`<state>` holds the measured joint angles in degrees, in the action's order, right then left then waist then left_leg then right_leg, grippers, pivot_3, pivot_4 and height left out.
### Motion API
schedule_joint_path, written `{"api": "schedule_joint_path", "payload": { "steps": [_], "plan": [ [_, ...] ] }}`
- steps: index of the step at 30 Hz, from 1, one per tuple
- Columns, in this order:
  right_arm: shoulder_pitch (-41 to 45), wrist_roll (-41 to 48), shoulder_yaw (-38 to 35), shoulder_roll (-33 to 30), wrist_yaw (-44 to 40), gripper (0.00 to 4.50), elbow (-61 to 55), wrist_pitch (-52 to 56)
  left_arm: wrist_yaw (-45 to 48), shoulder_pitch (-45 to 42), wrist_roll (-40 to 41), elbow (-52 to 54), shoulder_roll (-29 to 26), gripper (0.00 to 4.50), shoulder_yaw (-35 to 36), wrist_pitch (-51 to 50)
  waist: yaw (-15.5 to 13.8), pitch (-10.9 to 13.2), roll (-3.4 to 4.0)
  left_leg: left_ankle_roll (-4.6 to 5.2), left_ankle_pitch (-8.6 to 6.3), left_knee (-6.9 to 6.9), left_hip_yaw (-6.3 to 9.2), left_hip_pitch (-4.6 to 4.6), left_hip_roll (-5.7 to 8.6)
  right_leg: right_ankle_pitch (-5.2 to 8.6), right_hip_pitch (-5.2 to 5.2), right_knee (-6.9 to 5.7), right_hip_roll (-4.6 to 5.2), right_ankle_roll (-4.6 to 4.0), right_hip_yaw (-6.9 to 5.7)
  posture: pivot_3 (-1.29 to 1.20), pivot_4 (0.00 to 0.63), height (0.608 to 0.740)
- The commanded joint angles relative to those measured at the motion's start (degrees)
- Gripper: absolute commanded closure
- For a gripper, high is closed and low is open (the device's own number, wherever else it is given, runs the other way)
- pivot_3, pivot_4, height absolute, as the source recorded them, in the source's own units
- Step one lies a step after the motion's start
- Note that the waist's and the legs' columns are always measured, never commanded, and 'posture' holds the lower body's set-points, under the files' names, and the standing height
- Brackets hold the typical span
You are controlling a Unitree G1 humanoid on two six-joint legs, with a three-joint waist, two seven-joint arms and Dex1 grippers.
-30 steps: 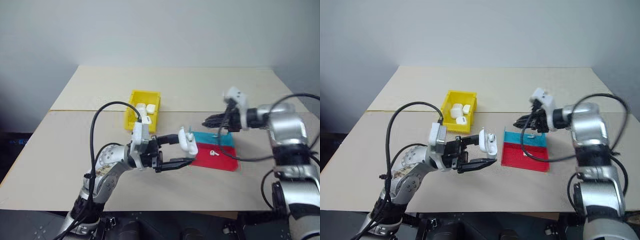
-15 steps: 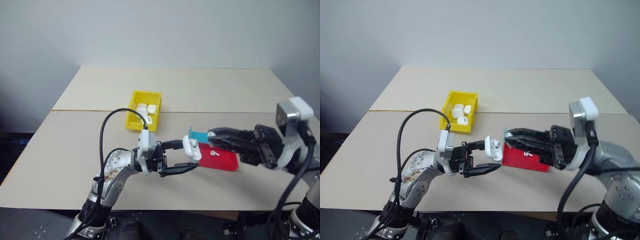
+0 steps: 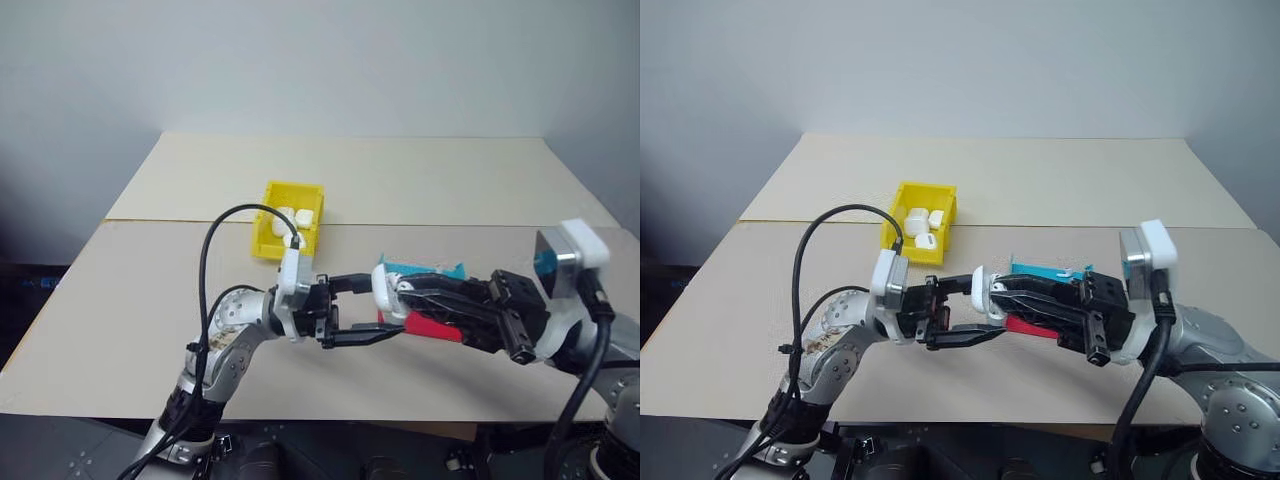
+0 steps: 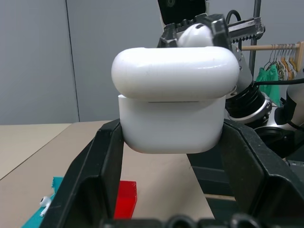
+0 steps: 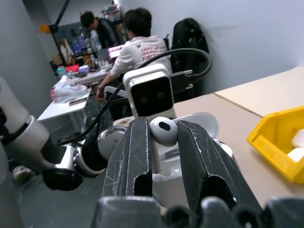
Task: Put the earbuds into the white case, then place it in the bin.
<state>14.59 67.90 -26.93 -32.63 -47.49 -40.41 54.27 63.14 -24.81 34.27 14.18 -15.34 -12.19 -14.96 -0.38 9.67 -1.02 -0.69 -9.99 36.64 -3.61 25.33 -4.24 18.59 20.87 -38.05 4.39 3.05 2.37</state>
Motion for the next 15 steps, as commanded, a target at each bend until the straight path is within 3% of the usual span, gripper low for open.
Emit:
{"api": "schedule_joint_path", "payload": {
  "steps": [1, 15],
  "plan": [
    [-1.1, 1.2, 0.3, 0.4, 0.5, 3.89, -1.3, -5.7, 0.1, -1.3, 1.8, 1.9, 0.3, 1.76, 0.7, -0.3, 0.0, 0.0, 0.00, 0.00, 0.00, 0.00, 0.00, 0.00, 0.00, 0.00, 0.00, 0.00, 0.00, 0.00, 0.00, 0.00, 0.150, 0.740],
    [-6.3, -6.2, 7.6, 1.5, 0.7, 3.89, -1.5, -19.1, -0.6, -3.4, 2.8, 1.1, 0.7, 1.76, 1.0, -2.1, 0.1, 0.0, -0.01, 0.00, 0.00, 0.02, 0.05, -0.01, 0.01, 0.00, -0.04, 0.01, -0.01, 0.00, -0.03, 0.00, 0.150, 0.740]
  ]
}}
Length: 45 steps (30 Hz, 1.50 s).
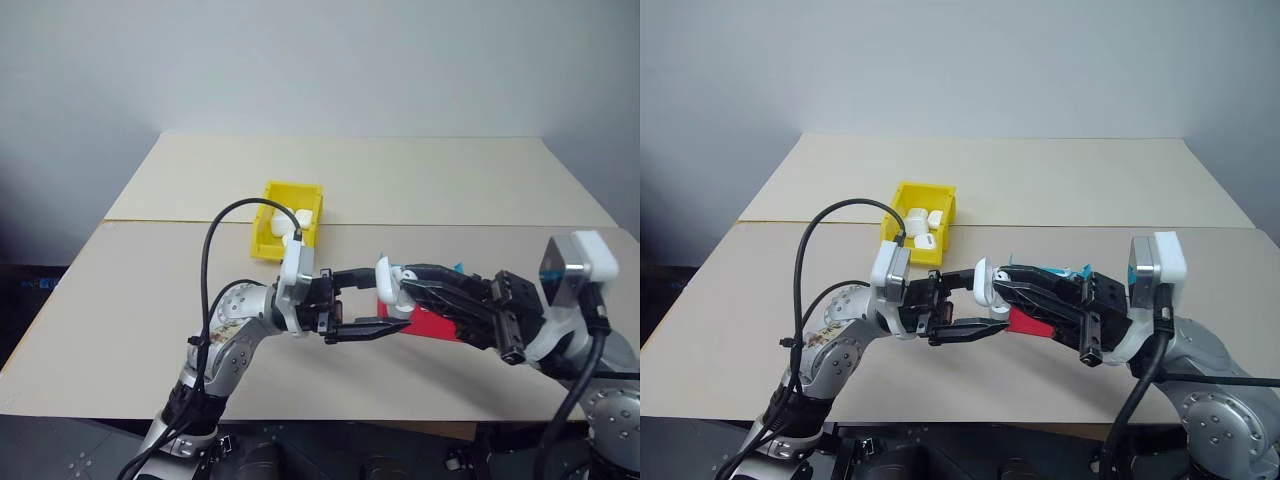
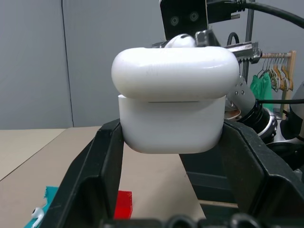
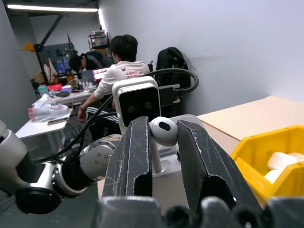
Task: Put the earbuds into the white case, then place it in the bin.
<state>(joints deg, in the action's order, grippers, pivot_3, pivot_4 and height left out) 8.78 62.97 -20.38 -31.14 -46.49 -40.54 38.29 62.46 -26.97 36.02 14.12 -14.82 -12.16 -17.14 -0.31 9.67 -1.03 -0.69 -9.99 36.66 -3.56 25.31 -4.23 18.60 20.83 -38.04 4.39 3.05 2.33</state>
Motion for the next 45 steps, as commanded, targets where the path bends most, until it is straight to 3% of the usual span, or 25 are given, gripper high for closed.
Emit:
{"api": "schedule_joint_path", "payload": {
  "steps": [1, 11, 19, 27, 30, 33, 36, 38, 41, 45],
  "plan": [
    [-0.9, -1.7, 1.5, 0.0, -0.6, 3.89, -1.4, -3.9, 0.1, -1.3, 1.0, 1.0, 0.1, 1.76, 1.0, -0.1, 0.0, 0.0, 0.00, 0.00, 0.00, 0.00, 0.00, 0.00, 0.00, 0.00, 0.00, 0.00, 0.00, 0.00, 0.00, 0.00, 0.150, 0.740],
    [-3.7, -4.1, 4.5, -2.2, -3.3, 3.89, -1.0, -7.9, -0.2, -1.6, 0.7, 0.8, 0.1, 1.76, 1.1, -0.2, -0.1, 0.0, 0.00, 0.00, 0.00, 0.00, 0.00, 0.00, 0.00, 0.00, -0.01, 0.00, 0.00, 0.00, -0.01, 0.00, 0.150, 0.740],
    [-3.8, -3.2, 5.0, -5.5, -2.9, 1.28, -0.2, -7.9, -0.1, -1.7, 0.6, 0.4, -0.1, 1.76, 1.4, 0.2, -0.1, 0.0, 0.00, 0.00, 0.00, 0.00, 0.00, 0.00, 0.00, 0.00, -0.01, 0.01, 0.01, 0.00, 0.00, 0.00, 0.150, 0.740],
    [-4.8, 4.6, -1.4, -10.1, -3.6, 1.28, -0.3, -7.2, -0.3, -0.8, -1.1, -0.4, -1.0, 1.76, 1.2, 0.8, -0.2, 0.0, -0.01, 0.00, 0.00, 0.01, 0.00, 0.00, 0.00, 0.00, -0.03, 0.02, 0.01, 0.00, -0.01, 0.00, 0.150, 0.740],
    [-0.6, 9.7, -3.0, -13.9, -2.3, 1.87, 1.7, -5.6, 0.1, -0.2, -4.3, -4.0, -1.3, 1.76, 0.6, 3.2, 0.0, 0.0, -0.01, 0.00, 0.00, 0.01, 0.00, -0.05, 0.00, 0.00, -0.08, 0.01, 0.01, 0.00, -0.01, 0.00, 0.150, 0.740],
    [6.1, 10.7, -2.0, -17.5, -3.5, 2.87, 4.6, -4.4, 0.8, -0.8, -5.5, -6.4, -0.7, 1.76, 0.4, 4.6, 0.3, 0.0, -0.01, 0.00, 0.00, 0.02, -0.01, -0.15, 0.00, 0.00, -0.17, 0.00, 0.00, -0.01, 0.00, 0.00, 0.150, 0.740],
    [13.5, 6.5, 2.9, -21.4, -3.0, 3.89, 8.3, -1.8, 0.9, -1.9, -6.3, -8.2, 0.3, 1.76, 0.3, 5.2, 0.3, 0.0, -0.01, 0.05, -0.03, 0.04, 0.01, -0.14, 0.00, 0.00, -0.21, 0.06, 0.01, 0.00, -0.03, 0.00, 0.150, 0.740],
    [24.8, 2.6, 11.0, -24.1, 0.9, 4.48, 10.8, 5.3, 0.9, -2.9, -6.8, -9.8, 0.8, 1.76, 0.3, 5.5, 0.4, 0.0, -0.01, 0.06, -0.04, 0.04, -0.02, -0.13, 0.00, 0.00, -0.19, 0.06, 0.02, 0.00, 0.00, 0.00, 0.150, 0.740],
    [39.6, -1.6, 20.5, -24.4, 2.3, 4.48, 14.2, 13.2, 0.5, -4.5, -7.5, -11.9, 1.7, 1.76, 0.6, 6.1, 0.9, 0.0, 0.10, 0.14, -0.01, 0.06, -0.08, -0.06, -0.01, -0.01, 0.08, -0.07, 0.02, -0.01, 0.09, 0.00, 0.150, 0.740],
    [51.9, -5.2, 28.2, -22.9, -1.2, 4.48, 17.6, 19.5, 0.0, -5.8, -8.0, -13.2, 2.7, 1.76, 1.0, 6.4, 0.9, 0.0, 0.11, 0.16, -0.03, 0.03, -0.07, 0.19, -0.03, -0.01, 0.25, -0.02, 0.02, -0.01, 0.06, 0.00, 0.150, 0.740]
  ]
}}
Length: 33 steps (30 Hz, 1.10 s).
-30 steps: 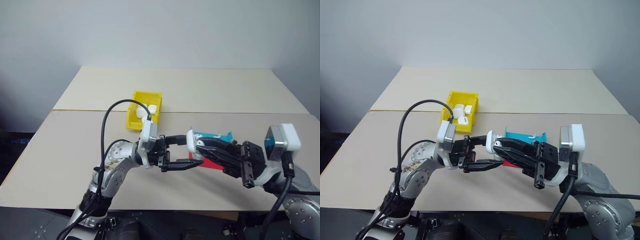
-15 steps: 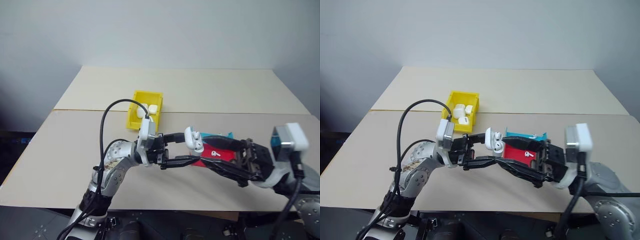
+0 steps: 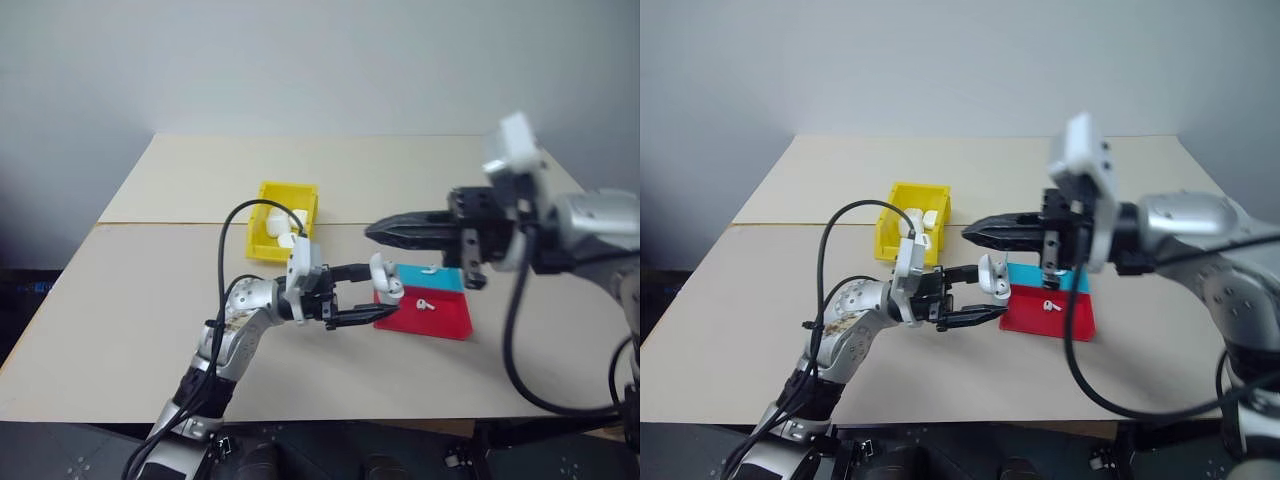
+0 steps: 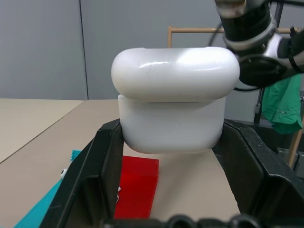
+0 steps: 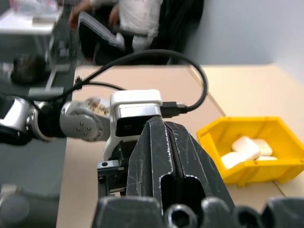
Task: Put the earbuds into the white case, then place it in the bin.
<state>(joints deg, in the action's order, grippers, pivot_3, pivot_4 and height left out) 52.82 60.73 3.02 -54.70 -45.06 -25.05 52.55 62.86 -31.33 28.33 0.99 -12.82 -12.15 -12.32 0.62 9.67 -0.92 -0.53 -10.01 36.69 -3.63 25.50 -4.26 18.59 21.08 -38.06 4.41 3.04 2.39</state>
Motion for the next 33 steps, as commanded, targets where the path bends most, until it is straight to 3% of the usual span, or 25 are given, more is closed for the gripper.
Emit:
{"api": "schedule_joint_path", "payload": {
  "steps": [1, 8, 15, 17, 22, 26, 29, 33],
  "plan": [
    [10.2, -4.3, 6.9, 0.7, -4.9, 4.48, 2.7, 6.2, -0.3, -1.5, -0.3, -0.1, 0.7, 1.76, 1.0, 1.7, -0.1, 0.0, 0.00, 0.01, -0.01, 0.01, -0.03, 0.09, 0.01, 0.00, 0.11, -0.01, 0.02, 0.00, 0.03, 0.00, 0.150, 0.740],
    [13.2, -18.0, 17.9, -1.8, -14.4, 4.48, 2.1, 5.1, -1.0, -0.7, -0.9, 0.3, 0.6, 1.76, 1.8, 2.8, -0.7, 0.0, 0.00, 0.11, -0.06, 0.15, -0.04, 0.38, 0.00, 0.00, 0.29, 0.05, 0.03, 0.00, -0.03, 0.00, 0.150, 0.740],
    [11.4, -21.1, 14.5, -3.6, -16.4, 4.48, 3.5, 7.0, -1.9, 0.0, -0.9, 2.0, 0.2, 1.76, 2.7, 3.4, -1.0, 0.0, 0.00, 0.10, -0.06, 0.16, -0.04, 0.39, 0.00, 0.00, 0.32, -0.01, 0.03, 0.00, -0.02, 0.00, 0.150, 0.740],
    [9.8, -20.3, 11.3, -4.5, -16.7, 4.48, 3.3, 7.0, -2.4, 0.4, -1.0, 2.7, 0.0, 1.76, 2.9, 3.6, -1.1, 0.0, 0.01, 0.10, -0.06, 0.15, -0.03, 0.39, 0.00, 0.00, 0.33, -0.01, 0.01, 0.00, -0.03, 0.00, 0.150, 0.740],
    [2.6, -12.4, -8.2, 0.1, -9.3, 4.48, 3.7, 6.7, -9.5, 1.1, -2.6, 5.2, -0.1, 1.76, 5.5, 2.7, -1.3, 0.0, 0.00, 0.10, -0.06, 0.17, -0.04, 0.39, 0.00, 0.00, 0.30, -0.02, 0.04, 0.00, -0.03, 0.00, 0.150, 0.740],
    [-8.3, -11.4, -20.9, 5.3, -1.1, 4.48, -0.2, 3.7, -24.5, -1.0, -8.3, 5.7, -0.1, 1.76, 9.9, -0.7, -1.3, 0.0, -0.07, 0.10, -0.06, 0.17, 0.01, 0.31, -0.01, 0.00, 0.19, -0.03, 0.03, 0.00, -0.06, 0.00, 0.150, 0.740],
    [-18.5, -12.9, -23.9, 7.2, 1.9, 4.48, -6.3, 1.2, -36.9, -5.0, -15.0, 3.0, 0.1, 1.76, 11.4, -5.2, -1.5, 0.0, -0.08, 0.10, -0.06, 0.20, 0.08, 0.31, 0.02, -0.01, 0.13, -0.04, 0.03, 0.02, -0.13, 0.00, 0.150, 0.740],
    [-27.8, -16.9, -21.7, 6.6, 5.2, 4.48, -11.8, -0.6, -46.4, -10.3, -20.6, -5.0, 1.4, 1.76, 12.7, -4.5, -1.6, 0.0, -0.08, 0.10, -0.05, 0.20, 0.08, 0.32, 0.08, -0.03, 0.16, -0.05, 0.05, 0.05, -0.11, 0.00, 0.150, 0.740]
  ]
}}
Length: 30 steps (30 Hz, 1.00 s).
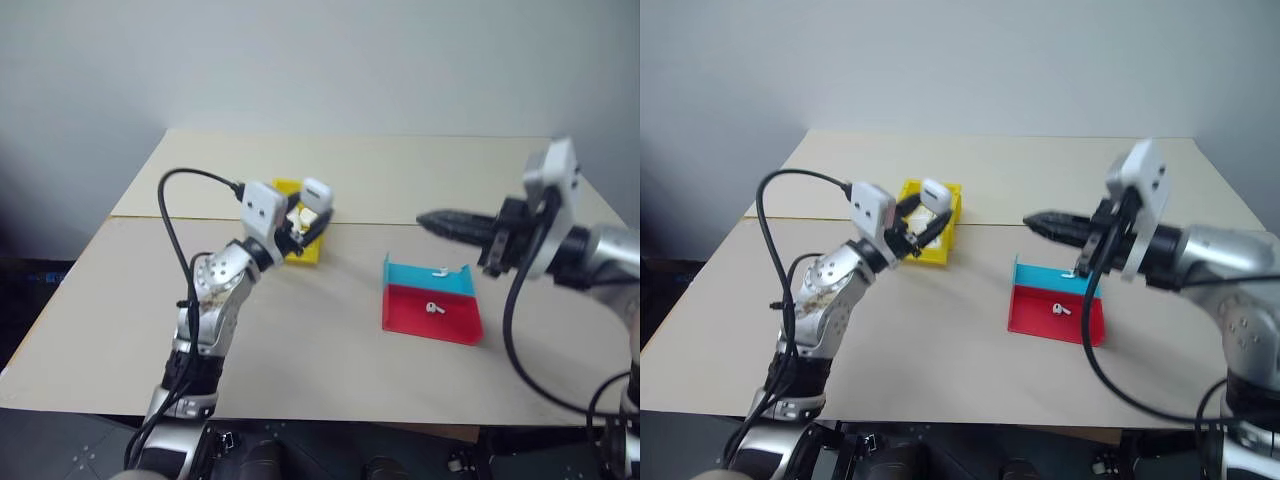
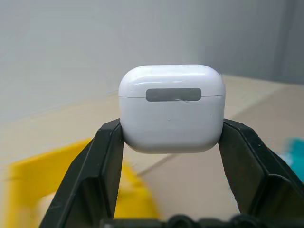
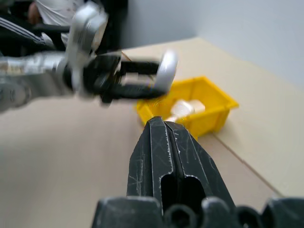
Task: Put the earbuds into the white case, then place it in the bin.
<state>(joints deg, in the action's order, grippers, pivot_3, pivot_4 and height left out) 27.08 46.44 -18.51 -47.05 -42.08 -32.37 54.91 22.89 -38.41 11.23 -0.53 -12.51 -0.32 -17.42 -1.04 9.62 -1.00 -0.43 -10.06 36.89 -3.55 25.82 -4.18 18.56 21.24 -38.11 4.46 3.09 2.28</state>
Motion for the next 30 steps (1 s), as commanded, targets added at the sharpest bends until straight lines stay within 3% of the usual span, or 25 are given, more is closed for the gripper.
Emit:
{"api": "schedule_joint_path", "payload": {
  "steps": [1, 8, 13, 15, 17, 21, 25, 30],
  "plan": [
    [-3.2, -3.5, 0.5, -1.5, 2.6, 4.48, -5.1, -3.2, -8.3, -4.6, -5.1, -6.4, 1.3, 1.76, 0.8, 1.3, 0.1, 0.0, 0.00, 0.00, 0.00, 0.00, -0.01, 0.00, 0.01, 0.00, 0.00, 0.00, 0.01, 0.00, 0.02, 0.00, 0.150, 0.740],
    [-2.9, -1.9, 0.0, -1.9, 3.7, 4.48, -5.3, -3.3, -11.8, -12.3, -9.0, -23.6, 2.5, 1.76, -0.1, 3.6, 0.4, 0.0, -0.02, -0.03, 0.02, -0.04, 0.00, -0.04, 0.03, 0.00, 0.00, 0.02, -0.02, 0.01, 0.01, 0.00, 0.150, 0.740],
    [-2.4, -1.0, 0.2, -2.0, 4.8, 4.50, -5.8, -3.0, -12.7, -14.6, -11.4, -30.5, 2.2, 0.14, -0.7, 7.4, 0.3, 0.0, -0.02, -0.04, 0.02, -0.05, 0.00, 0.00, 0.04, 0.00, 0.01, 0.05, -0.01, 0.01, -0.01, 0.00, 0.150, 0.740],
    [-2.8, -0.4, -0.4, -1.9, 4.9, 4.50, -6.1, -2.9, -11.2, -13.8, -10.6, -28.7, 1.8, 0.06, -0.1, 8.4, 0.3, 0.0, -0.03, -0.06, 0.03, -0.06, 0.00, 0.01, 0.04, 0.00, 0.02, 0.05, 0.00, 0.01, -0.01, 0.00, 0.150, 0.740],
    [-3.4, 0.1, -0.8, -1.9, 5.0, 4.50, -6.1, -3.1, -8.1, -11.9, -8.7, -25.2, 0.7, 0.06, 0.8, 10.3, 0.4, 0.0, -0.02, -0.08, 0.05, -0.06, -0.01, 0.01, 0.04, 0.00, 0.02, 0.04, 0.00, 0.01, -0.01, 0.00, 0.150, 0.740],
    [-5.5, -3.0, 1.9, -1.8, 3.8, 4.50, -4.9, -6.5, 5.4, -5.7, 0.9, -9.4, -5.9, 0.06, 3.2, 0.6, 1.0, 0.0, -0.01, -0.27, 0.16, -0.11, -0.02, -0.02, 0.00, 0.00, 0.03, 0.02, -0.02, 0.01, 0.01, 0.00, 0.150, 0.740],
    [-6.4, -5.8, 4.3, -3.7, -0.2, 4.50, -1.2, -9.3, 18.7, 5.5, 9.8, 9.2, -18.1, 0.06, 5.7, -6.7, 1.5, 0.0, 0.01, -0.30, 0.18, -0.14, -0.06, -0.10, -0.02, 0.00, 0.00, 0.00, -0.01, 0.01, 0.05, 0.00, 0.150, 0.740],
    [-8.3, -7.3, 5.3, -6.0, -6.1, 4.50, 1.6, -12.9, 29.0, 19.6, 23.8, 25.4, -29.6, 0.06, 15.4, -13.3, 1.6, 0.0, 0.00, -0.26, 0.15, -0.16, -0.09, -0.23, -0.11, 0.00, -0.08, 0.00, -0.03, 0.00, 0.04, 0.00, 0.150, 0.740]
  ]
}}
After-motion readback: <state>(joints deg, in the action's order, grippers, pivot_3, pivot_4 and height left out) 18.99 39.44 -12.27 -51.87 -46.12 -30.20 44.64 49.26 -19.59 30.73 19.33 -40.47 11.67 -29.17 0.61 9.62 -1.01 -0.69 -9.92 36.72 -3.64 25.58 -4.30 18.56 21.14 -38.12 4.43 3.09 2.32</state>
